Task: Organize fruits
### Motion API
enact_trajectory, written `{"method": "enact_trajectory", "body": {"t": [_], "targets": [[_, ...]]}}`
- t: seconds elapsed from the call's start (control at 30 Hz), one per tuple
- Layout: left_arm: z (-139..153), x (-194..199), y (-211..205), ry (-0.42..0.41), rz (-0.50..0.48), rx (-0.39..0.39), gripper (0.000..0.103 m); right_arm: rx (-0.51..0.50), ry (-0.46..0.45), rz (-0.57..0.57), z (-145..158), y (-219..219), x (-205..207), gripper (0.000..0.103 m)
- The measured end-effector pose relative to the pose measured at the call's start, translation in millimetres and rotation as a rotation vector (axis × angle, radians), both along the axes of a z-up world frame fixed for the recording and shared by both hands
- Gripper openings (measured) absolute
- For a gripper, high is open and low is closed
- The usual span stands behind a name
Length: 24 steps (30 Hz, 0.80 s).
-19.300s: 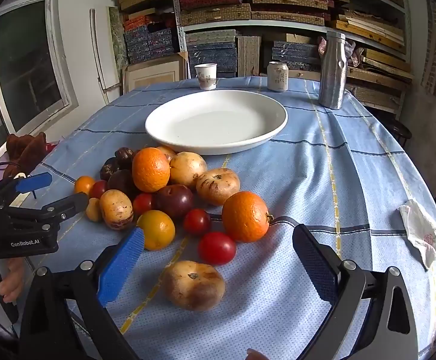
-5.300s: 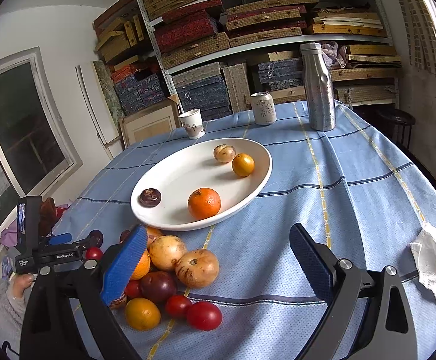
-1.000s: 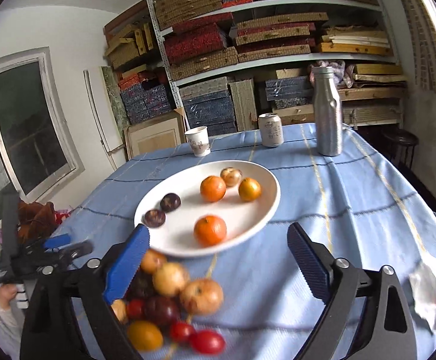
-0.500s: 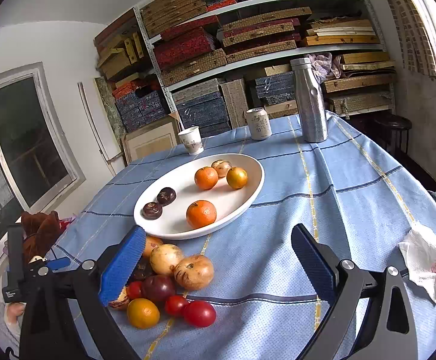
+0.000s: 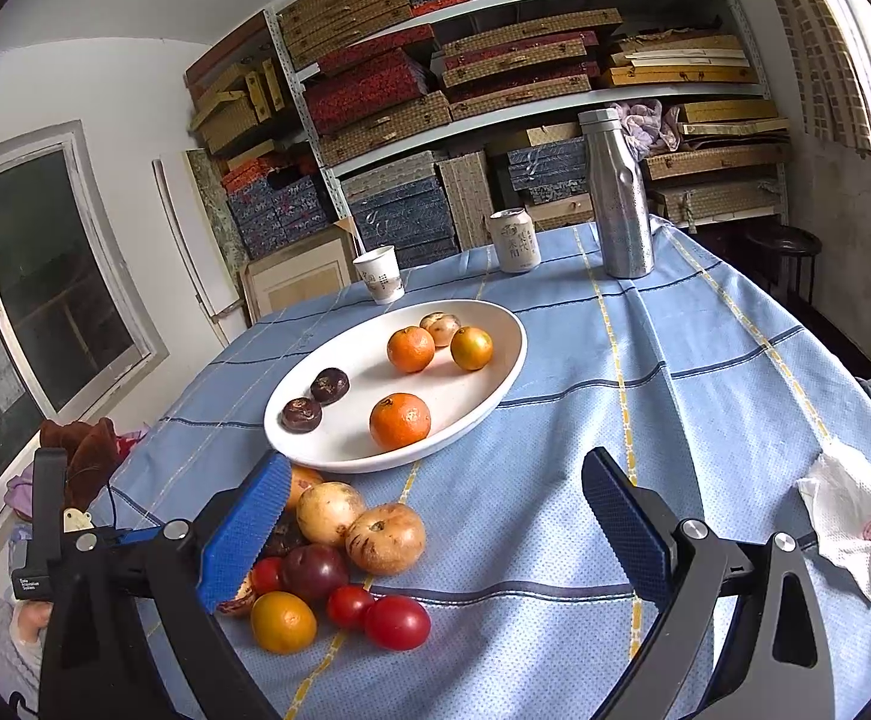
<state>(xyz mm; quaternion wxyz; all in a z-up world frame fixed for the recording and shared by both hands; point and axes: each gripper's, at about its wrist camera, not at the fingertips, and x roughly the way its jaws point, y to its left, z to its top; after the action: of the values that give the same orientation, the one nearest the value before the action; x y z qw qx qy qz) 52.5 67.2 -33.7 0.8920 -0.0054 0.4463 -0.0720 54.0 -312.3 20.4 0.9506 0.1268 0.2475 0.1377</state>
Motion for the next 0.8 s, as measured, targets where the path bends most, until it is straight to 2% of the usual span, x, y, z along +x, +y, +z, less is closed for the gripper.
{"method": "enact_trajectory", "body": {"t": [0.07,0.13,0.2,0.33,0.43,0.6,0.7,0.77,0.8], "targets": [[0,1,-2,0.000,-0.008,-0.003,0.052,-0.004,0.003,0.001,0,0,0,0.098],[0,0,-4,-0.002,-0.024,-0.014,0.036,-0.006,0.004,0.000,0,1,0,0.098],[1,0,-7,-0.004,-0.041,-0.022,0.031,-0.006,0.006,0.001,-1,1,0,0.098],[1,-2,-7,-0.009,-0.032,-0.025,0.031,-0.016,0.014,0.018,-1,4,1,0.098],[3,-3,0,-0.016,0.006,-0.031,0.031,-0.029,0.047,0.071,-6,11,-2,0.098],[2,-2,8,-0.009,0.038,-0.035,0.031,-0.150,0.090,0.158,-19,36,-13,0.097],[2,-3,6,-0.014,0.030,-0.026,0.031,-0.181,0.107,0.188,-23,45,-14,0.086],[2,-3,6,-0.010,0.031,-0.028,0.031,-0.182,0.139,0.183,-27,45,-12,0.074],[2,-3,7,-0.008,0.032,-0.031,0.031,-0.178,0.157,0.179,-29,43,-11,0.071]]}}
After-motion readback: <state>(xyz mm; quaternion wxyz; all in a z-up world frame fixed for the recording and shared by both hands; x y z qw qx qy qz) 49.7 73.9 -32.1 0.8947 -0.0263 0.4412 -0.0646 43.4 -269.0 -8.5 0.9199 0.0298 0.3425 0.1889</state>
